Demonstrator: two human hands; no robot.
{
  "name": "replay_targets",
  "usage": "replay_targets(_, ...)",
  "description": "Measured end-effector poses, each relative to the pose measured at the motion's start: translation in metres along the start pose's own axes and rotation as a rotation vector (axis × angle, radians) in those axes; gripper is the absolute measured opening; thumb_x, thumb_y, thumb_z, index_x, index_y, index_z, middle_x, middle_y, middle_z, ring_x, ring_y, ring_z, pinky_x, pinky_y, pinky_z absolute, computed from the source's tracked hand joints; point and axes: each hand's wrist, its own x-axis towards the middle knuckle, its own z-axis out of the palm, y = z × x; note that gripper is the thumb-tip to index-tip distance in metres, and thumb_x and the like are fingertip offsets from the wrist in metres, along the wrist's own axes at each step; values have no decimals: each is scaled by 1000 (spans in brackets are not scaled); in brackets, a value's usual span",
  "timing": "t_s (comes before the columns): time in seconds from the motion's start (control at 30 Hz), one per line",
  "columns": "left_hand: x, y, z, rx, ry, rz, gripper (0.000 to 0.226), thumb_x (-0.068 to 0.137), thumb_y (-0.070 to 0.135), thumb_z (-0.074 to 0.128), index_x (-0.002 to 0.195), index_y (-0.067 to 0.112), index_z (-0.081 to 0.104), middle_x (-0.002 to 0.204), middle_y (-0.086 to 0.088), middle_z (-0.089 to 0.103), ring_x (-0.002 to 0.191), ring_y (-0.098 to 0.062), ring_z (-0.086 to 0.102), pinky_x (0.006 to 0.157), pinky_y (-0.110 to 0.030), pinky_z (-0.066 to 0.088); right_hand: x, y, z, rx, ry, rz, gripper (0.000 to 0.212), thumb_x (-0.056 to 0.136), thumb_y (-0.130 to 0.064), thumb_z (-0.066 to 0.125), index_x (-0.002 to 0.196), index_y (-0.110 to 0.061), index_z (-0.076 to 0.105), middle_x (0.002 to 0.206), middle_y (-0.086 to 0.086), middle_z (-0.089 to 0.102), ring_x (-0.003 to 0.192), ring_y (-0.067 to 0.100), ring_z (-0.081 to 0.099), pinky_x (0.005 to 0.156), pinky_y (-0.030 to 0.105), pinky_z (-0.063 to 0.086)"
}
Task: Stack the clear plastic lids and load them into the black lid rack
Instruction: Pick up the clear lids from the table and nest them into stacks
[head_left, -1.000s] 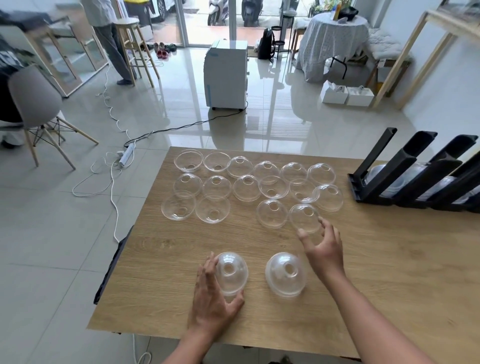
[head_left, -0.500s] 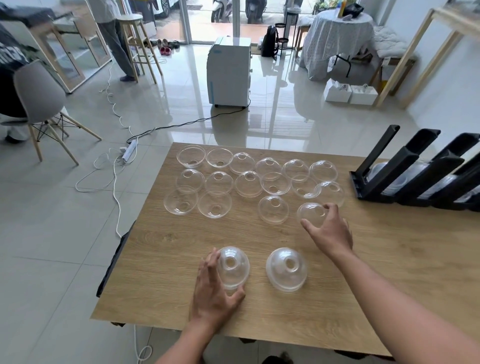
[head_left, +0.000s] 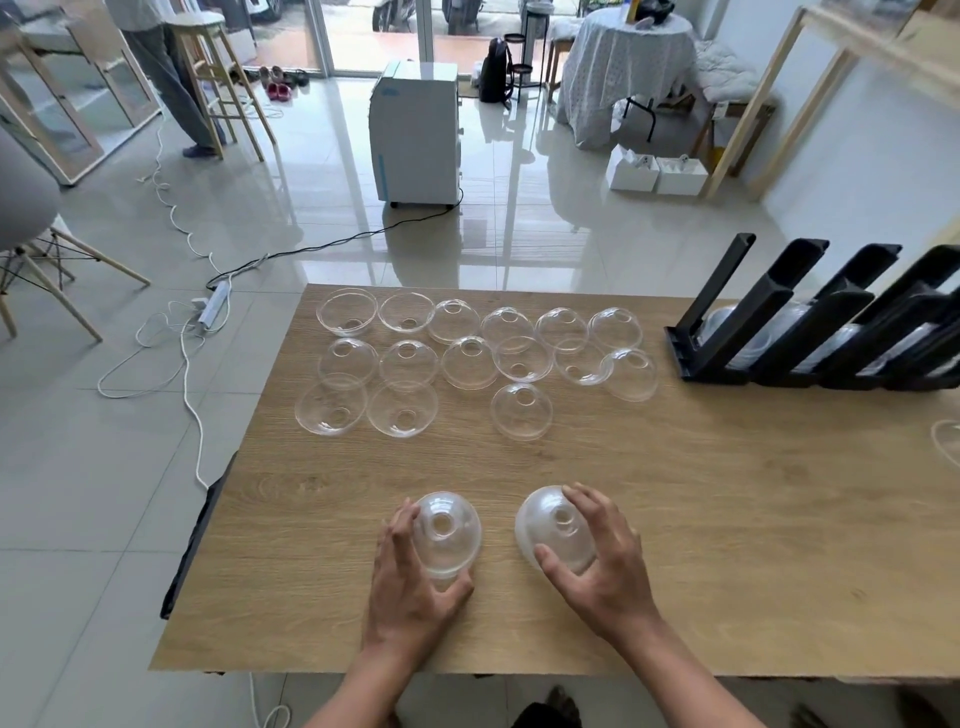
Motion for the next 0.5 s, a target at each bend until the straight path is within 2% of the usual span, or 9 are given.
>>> replay_targets(0.1,0,0,0,-27,20,11,108,64,45,86,148,30,20,146,1,37,129,-34,51,101,-60,50,-3,3,9,91,25,16,72,79,-49,76,144,-37,47,147,-8,49,135,13,49,100,54,51)
replay_targets(0.2,-1,2,0,-40,29,12,106,64,48,84,147,31,19,146,1,37,129,-35,51,101,-60,50,-7,6,15,144,47,-1,74,81,-45,74,147,-37,42,151,-4,45,140,17,46,101,50,54)
replay_targets(0.33,0,4,-2,-40,33,12,105,66,53,81,148,30,19,145,-3,40,128,-37,53,100,-62,50,-9,10,21,144,14,2,76,87,-48,67,154,-36,33,158,-1,37,144,19,41,102,50,53)
replay_targets(0.5,0,6,-4,-54,-8,8,110,64,62,80,149,27,19,148,-9,42,132,-35,50,104,-61,47,-11,13,24,133,10,-5,75,93,-53,61,158,-40,27,163,-7,28,150,14,33,104,45,51)
